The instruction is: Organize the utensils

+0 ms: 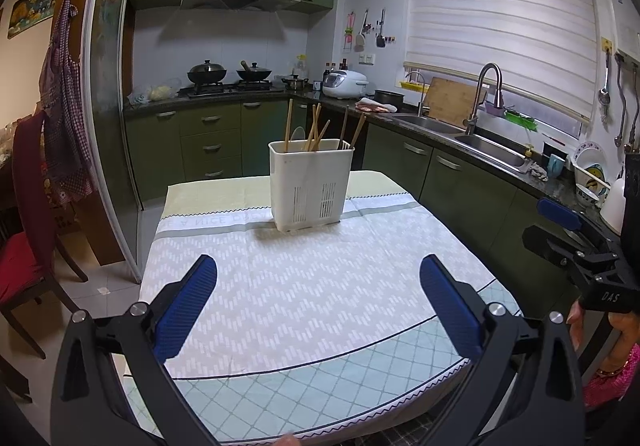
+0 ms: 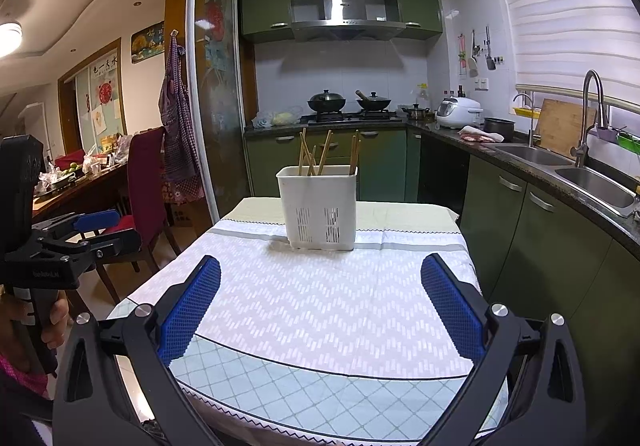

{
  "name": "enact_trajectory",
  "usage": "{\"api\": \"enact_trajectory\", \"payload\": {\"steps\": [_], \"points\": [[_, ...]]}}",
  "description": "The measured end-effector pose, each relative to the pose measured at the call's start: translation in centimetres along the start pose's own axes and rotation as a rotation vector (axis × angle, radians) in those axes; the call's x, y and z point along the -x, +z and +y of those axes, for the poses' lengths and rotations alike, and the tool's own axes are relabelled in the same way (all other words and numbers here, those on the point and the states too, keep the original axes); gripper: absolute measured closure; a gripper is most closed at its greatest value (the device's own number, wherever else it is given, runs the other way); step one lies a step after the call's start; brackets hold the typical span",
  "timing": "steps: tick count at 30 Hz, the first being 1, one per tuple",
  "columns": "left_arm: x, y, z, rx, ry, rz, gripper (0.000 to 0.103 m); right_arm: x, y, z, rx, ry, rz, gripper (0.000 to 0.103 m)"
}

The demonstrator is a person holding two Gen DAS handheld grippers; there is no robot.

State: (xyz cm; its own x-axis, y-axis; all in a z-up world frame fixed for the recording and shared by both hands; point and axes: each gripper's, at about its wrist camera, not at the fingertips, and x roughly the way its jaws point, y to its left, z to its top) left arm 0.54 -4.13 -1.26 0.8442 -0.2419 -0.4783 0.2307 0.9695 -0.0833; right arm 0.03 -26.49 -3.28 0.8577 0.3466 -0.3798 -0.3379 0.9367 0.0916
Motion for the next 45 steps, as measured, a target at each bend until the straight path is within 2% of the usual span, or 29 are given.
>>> {"api": "enact_trajectory", "payload": {"steps": [3,9,13,23,32,42,45], "points": [[0.0,-0.2,0.1,0.006,-0.013,0.004,0.006,0.0,0.0,0.0,0.0,0.001,-0.002,0.004],[0.0,-0.4,-0.5,-0.032,0.019,-0.013,0.006,-0.3,-0.1,0.2,0.006,0.004,-0.002,0.004],[0.0,-0.3,-0.4,-0.021,-0.001,-0.006,0.006,-0.5,-0.2,0.3,0.006,0.006,-0.004,0.004],[0.1,-0.3,-0.2,-0.023,0.018,-0.009,0.006,-0.5,-0.4,0.3,0.006,0.007,-0.002,0.004],[0.2,-0.4,-0.1,-0.014,0.013,-0.008,0.006,-0.6,-0.4,0.4,0.007,0.008,-0.001,0.004],[0.4,-0.6,0.5,0.034,-0.035,-0.011,0.006,-0.9,-0.6,0.6,0.012,0.01,0.004,0.004],[0.5,-0.7,0.6,0.035,-0.018,-0.02,0.006,-0.9,-0.6,0.6,0.012,0.01,0.005,0.004]]}}
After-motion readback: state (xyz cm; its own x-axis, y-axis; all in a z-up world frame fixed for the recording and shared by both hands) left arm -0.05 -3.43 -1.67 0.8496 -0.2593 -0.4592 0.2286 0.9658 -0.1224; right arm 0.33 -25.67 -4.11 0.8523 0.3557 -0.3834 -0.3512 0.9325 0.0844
